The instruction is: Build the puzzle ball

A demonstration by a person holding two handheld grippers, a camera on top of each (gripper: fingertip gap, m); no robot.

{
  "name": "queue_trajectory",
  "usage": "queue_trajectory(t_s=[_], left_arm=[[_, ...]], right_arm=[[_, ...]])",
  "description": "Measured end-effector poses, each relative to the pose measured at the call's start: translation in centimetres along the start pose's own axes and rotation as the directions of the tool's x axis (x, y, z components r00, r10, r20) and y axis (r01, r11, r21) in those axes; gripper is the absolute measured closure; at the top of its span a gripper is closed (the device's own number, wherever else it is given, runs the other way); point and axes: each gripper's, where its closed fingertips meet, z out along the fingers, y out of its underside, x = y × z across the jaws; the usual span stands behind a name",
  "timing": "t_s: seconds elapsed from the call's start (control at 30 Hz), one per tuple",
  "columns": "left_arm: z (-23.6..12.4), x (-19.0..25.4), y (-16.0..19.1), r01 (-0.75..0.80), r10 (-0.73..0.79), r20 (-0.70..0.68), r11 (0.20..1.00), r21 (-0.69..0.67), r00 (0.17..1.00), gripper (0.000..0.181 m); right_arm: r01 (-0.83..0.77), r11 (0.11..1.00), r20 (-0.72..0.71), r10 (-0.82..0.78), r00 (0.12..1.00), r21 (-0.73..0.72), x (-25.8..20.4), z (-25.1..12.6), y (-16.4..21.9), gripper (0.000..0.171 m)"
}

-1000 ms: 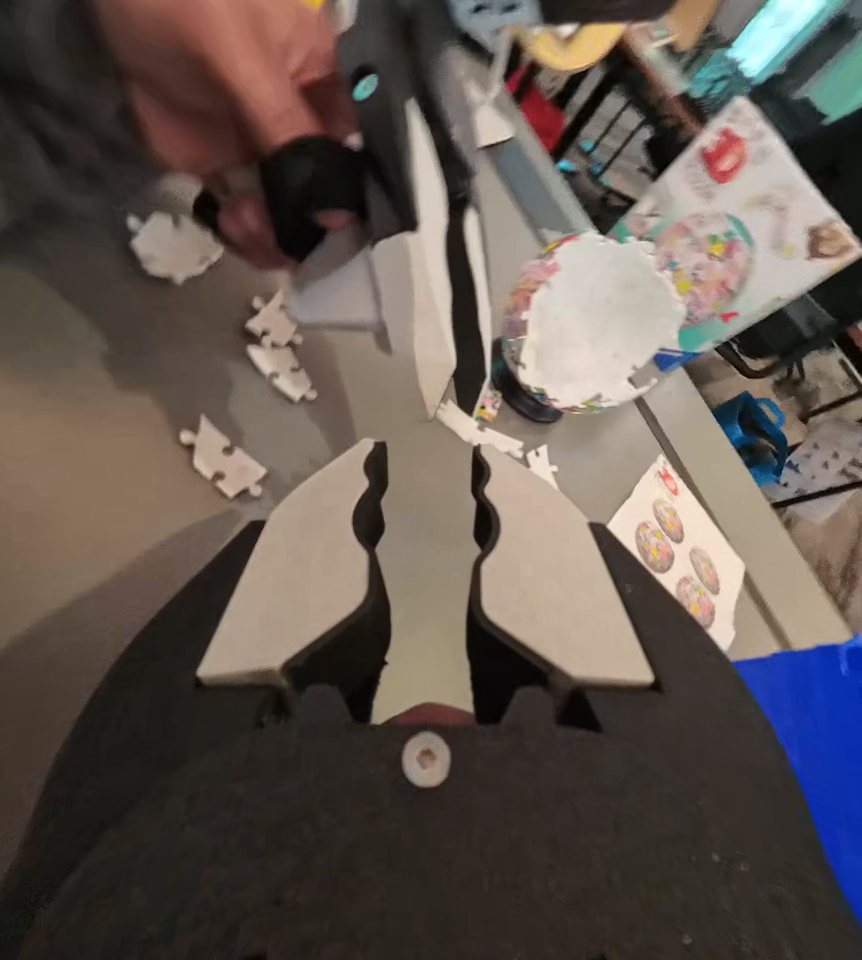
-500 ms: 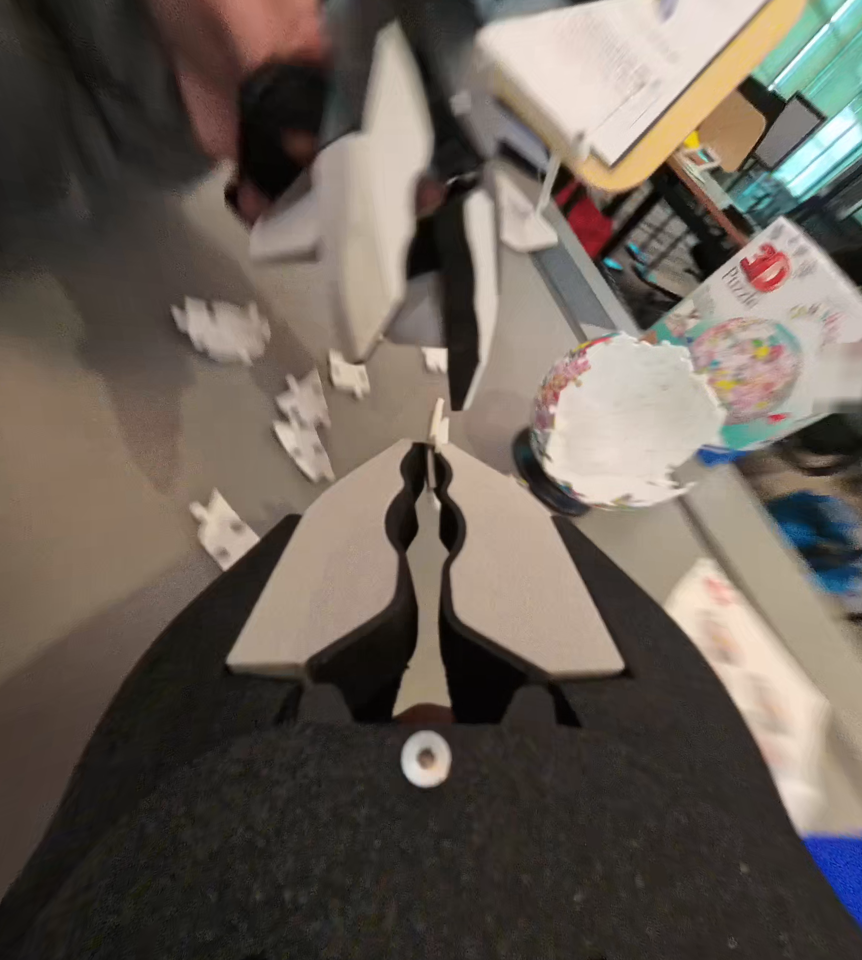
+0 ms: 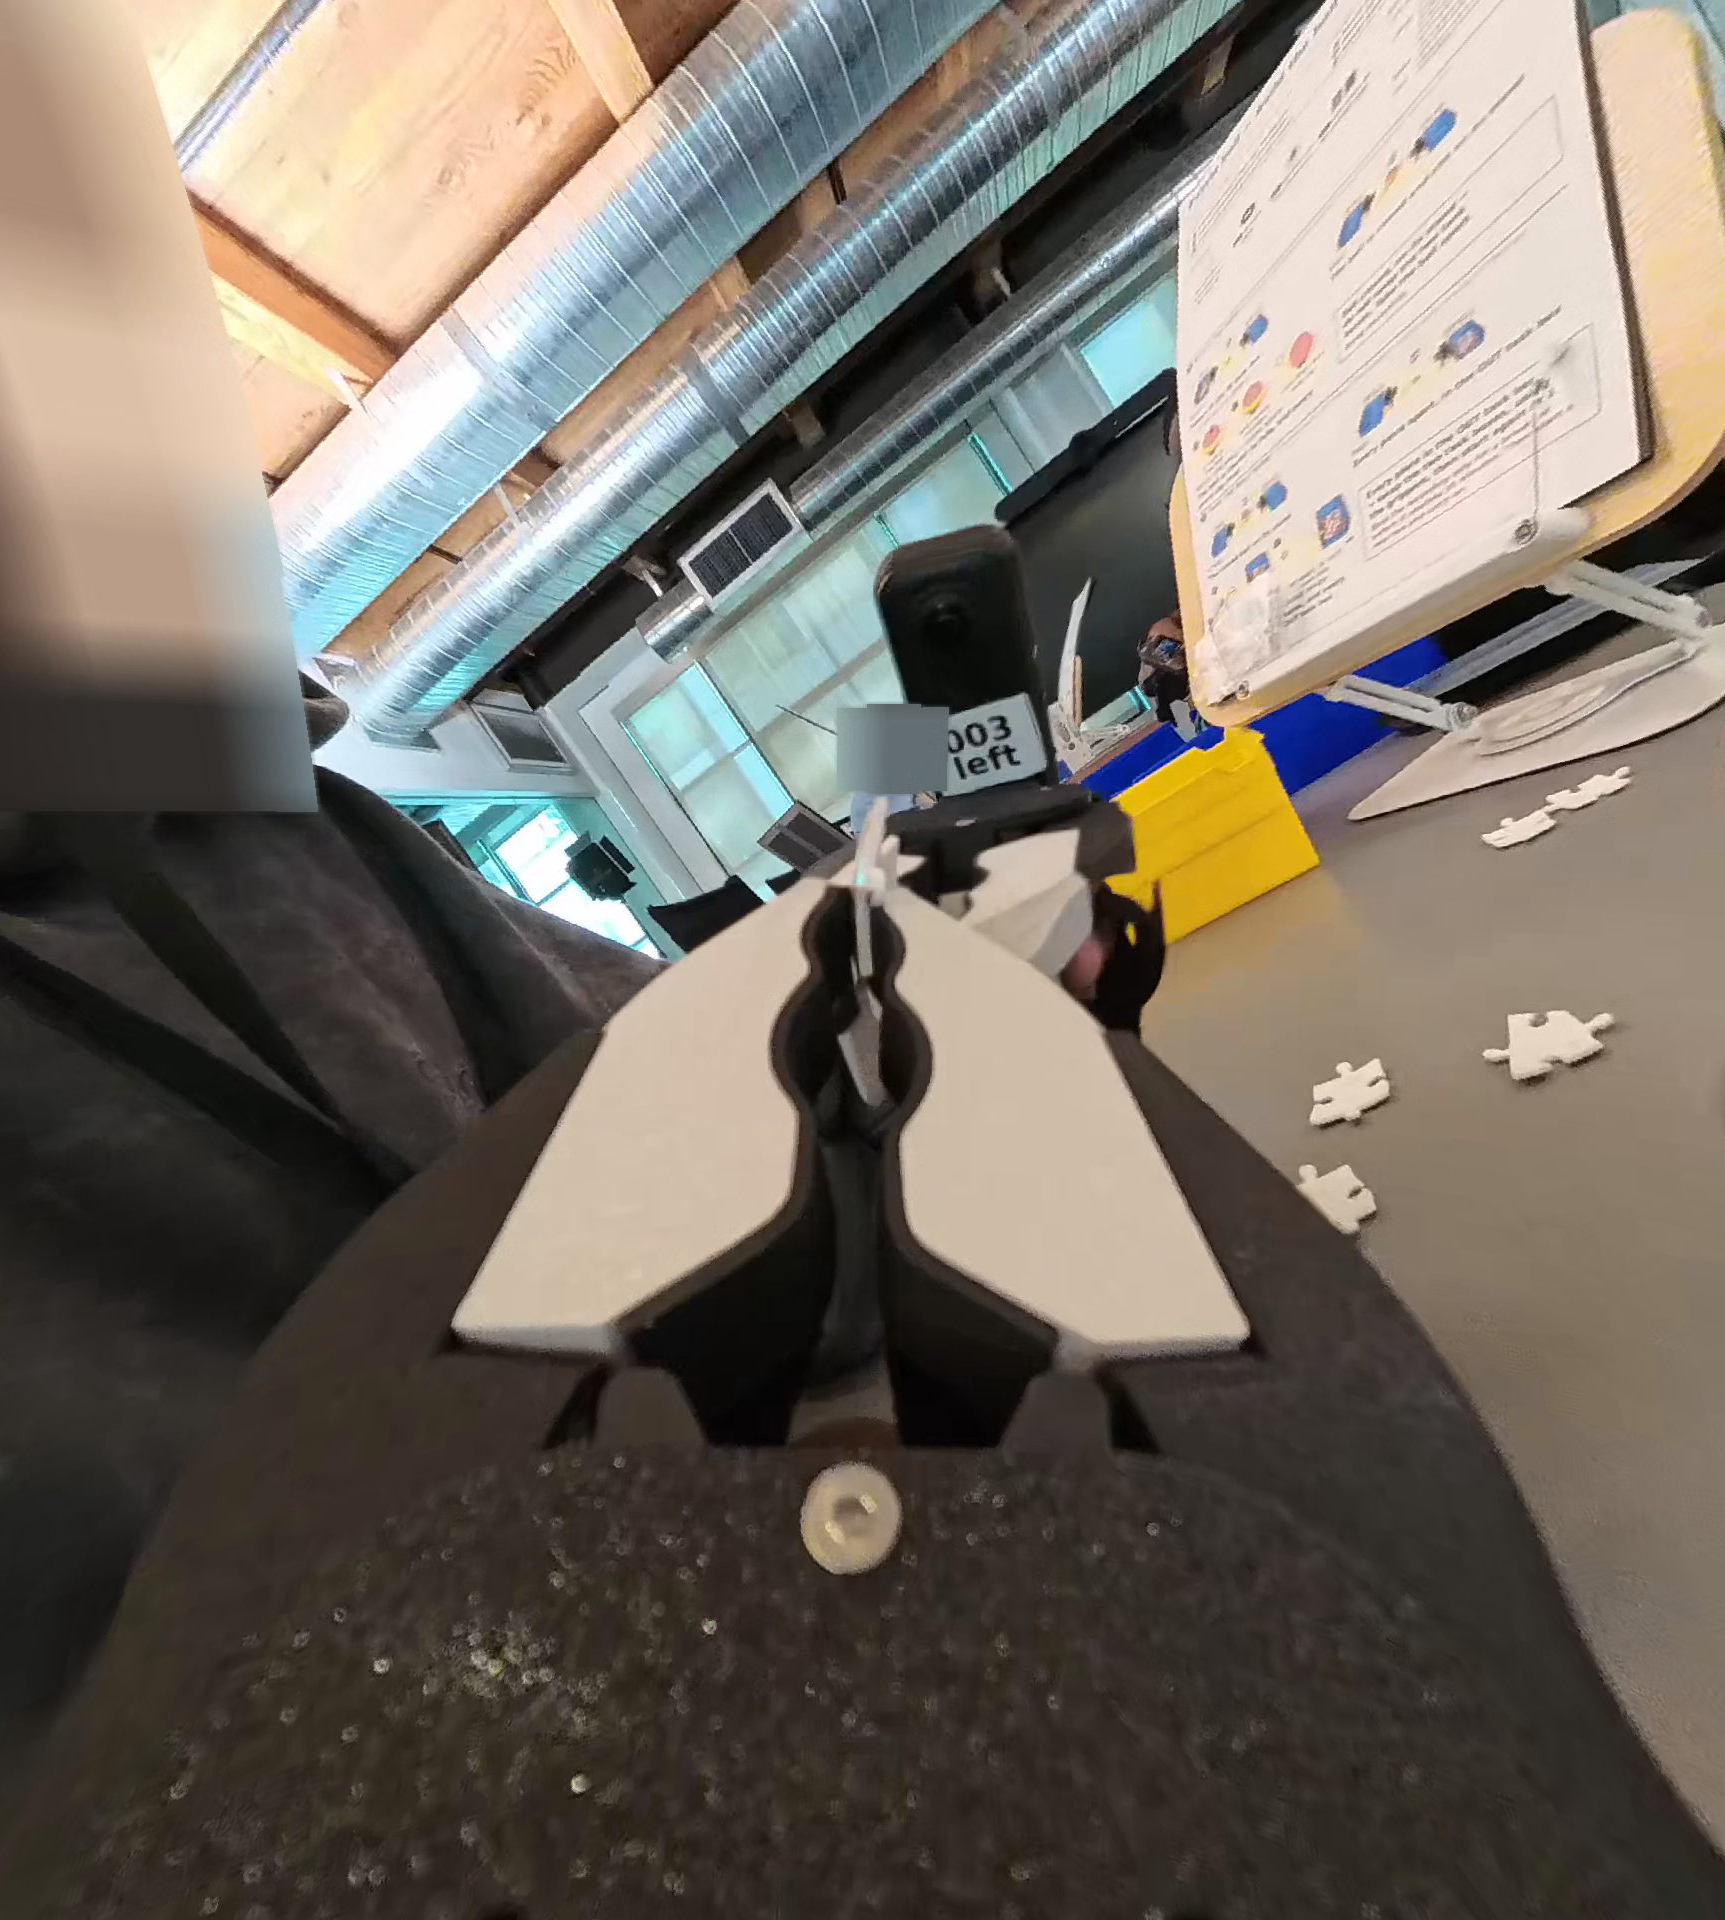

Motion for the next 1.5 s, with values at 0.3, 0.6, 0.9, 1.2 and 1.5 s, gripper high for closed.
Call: queue_trajectory(t_s=[0.3,0.6,0.9,1.2,1.5], left_arm=[[-0.2,0.4,-0.2,0.013,-0.012,-0.027,1.0,0.02,1.0,0.179],[-0.2,0.5,-0.1,0.034,-0.033,-0.042,0.999,0.024,0.999,0.179],[-1.6,-1.6,1.1,-0.099,0.12,0.192,0.988,-0.118,0.974,0.179],[-1.7,-2.1,3.6,-0.246,0.388,0.317,0.88,-0.405,0.865,0.179],[-1.2,-2.2,4.6,-0.271,0.453,0.312,0.833,-0.482,0.835,0.179]], right_arm=[[-0.043,0.999,0.026,0.043,0.999,-0.01,0.0,0.5,1.0,0.169],[-0.024,0.999,0.022,0.025,0.999,-0.038,-0.1,0.6,1.1,0.168],[0.305,0.831,-0.056,-0.371,0.927,-0.465,0.1,-1.8,-1.9,0.149],[0.49,0.166,0.286,-0.637,0.716,-0.856,1.8,-0.4,2.8,0.146],[0.44,-0.076,0.399,-0.576,0.713,-0.895,3.6,-1.8,5.1,0.16]])
